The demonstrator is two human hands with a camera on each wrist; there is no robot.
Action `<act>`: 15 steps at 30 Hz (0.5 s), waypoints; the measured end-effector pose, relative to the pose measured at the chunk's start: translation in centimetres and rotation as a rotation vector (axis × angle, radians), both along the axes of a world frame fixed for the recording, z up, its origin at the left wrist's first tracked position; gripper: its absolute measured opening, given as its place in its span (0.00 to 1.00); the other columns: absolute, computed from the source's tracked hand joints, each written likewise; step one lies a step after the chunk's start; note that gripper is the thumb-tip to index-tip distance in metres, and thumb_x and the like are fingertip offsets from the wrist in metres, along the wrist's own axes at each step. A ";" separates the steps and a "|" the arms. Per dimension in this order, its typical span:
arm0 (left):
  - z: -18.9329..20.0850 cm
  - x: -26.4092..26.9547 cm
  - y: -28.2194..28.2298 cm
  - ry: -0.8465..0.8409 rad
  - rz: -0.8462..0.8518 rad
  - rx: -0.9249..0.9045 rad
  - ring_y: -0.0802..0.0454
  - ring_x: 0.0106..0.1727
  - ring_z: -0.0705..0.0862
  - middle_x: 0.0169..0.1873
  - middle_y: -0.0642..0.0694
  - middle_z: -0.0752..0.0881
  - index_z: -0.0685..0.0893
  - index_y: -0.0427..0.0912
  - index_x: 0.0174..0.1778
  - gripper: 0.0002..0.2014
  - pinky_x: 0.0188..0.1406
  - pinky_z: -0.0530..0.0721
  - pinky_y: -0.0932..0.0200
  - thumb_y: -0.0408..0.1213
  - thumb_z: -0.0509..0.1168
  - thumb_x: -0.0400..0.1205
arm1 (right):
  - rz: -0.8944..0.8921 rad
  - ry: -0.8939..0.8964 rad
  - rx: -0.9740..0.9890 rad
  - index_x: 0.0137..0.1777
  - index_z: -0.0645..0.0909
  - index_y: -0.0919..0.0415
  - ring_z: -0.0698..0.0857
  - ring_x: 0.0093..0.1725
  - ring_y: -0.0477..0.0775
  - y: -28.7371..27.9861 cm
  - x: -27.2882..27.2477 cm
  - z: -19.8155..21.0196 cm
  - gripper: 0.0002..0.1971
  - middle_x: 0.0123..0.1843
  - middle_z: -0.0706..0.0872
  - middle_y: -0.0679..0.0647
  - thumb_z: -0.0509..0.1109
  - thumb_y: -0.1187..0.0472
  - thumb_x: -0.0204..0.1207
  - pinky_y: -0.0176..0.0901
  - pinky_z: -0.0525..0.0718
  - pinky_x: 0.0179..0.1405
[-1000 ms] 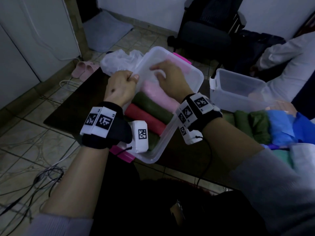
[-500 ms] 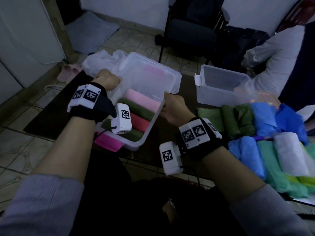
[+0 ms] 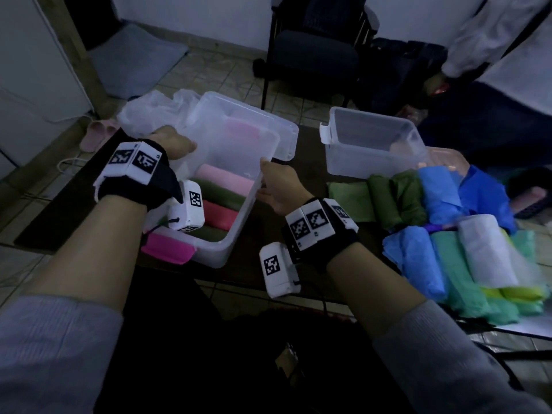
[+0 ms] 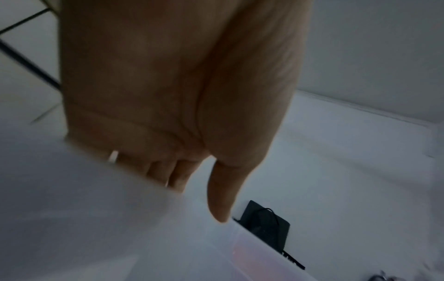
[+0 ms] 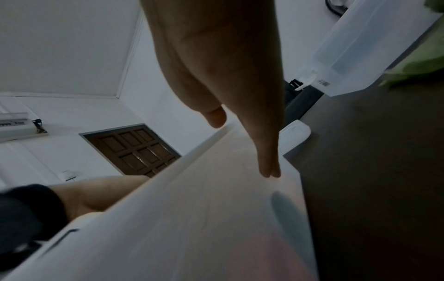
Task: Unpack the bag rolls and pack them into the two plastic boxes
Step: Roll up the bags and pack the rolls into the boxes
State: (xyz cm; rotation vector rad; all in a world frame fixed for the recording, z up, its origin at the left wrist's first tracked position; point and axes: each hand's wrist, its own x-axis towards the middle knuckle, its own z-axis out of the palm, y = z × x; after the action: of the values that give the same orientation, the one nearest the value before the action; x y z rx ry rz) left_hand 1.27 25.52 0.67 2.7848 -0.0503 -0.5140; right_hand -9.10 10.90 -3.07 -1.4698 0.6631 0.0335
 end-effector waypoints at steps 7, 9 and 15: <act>6.1 -4.0 -3.5 -0.182 -0.212 -0.200 0.41 0.75 0.70 0.75 0.41 0.71 0.70 0.43 0.76 0.27 0.75 0.66 0.46 0.51 0.60 0.83 | 0.012 0.043 -0.267 0.74 0.71 0.63 0.81 0.54 0.51 -5.2 -3.2 -1.3 0.22 0.58 0.82 0.57 0.65 0.60 0.81 0.40 0.79 0.53; 7.6 -6.8 -5.5 -0.199 -0.324 -0.243 0.43 0.74 0.71 0.74 0.43 0.73 0.71 0.45 0.75 0.24 0.74 0.66 0.46 0.51 0.58 0.84 | 0.017 0.086 -0.460 0.72 0.74 0.63 0.83 0.57 0.54 -7.7 -4.8 -1.7 0.20 0.60 0.82 0.57 0.64 0.61 0.81 0.41 0.81 0.54; 3.5 -13.0 -12.3 -0.063 -0.553 -0.282 0.47 0.72 0.72 0.73 0.46 0.73 0.70 0.49 0.75 0.23 0.67 0.70 0.51 0.50 0.59 0.84 | -0.156 0.495 -0.908 0.72 0.68 0.63 0.62 0.76 0.65 -14.6 -10.1 -2.1 0.21 0.75 0.65 0.65 0.60 0.60 0.79 0.57 0.62 0.72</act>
State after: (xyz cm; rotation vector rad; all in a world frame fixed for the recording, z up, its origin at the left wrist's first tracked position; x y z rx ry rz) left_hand -11.76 13.20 4.17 2.4840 -0.8541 -0.4950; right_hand -19.24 -3.73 -5.19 -2.3039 1.3000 -0.0322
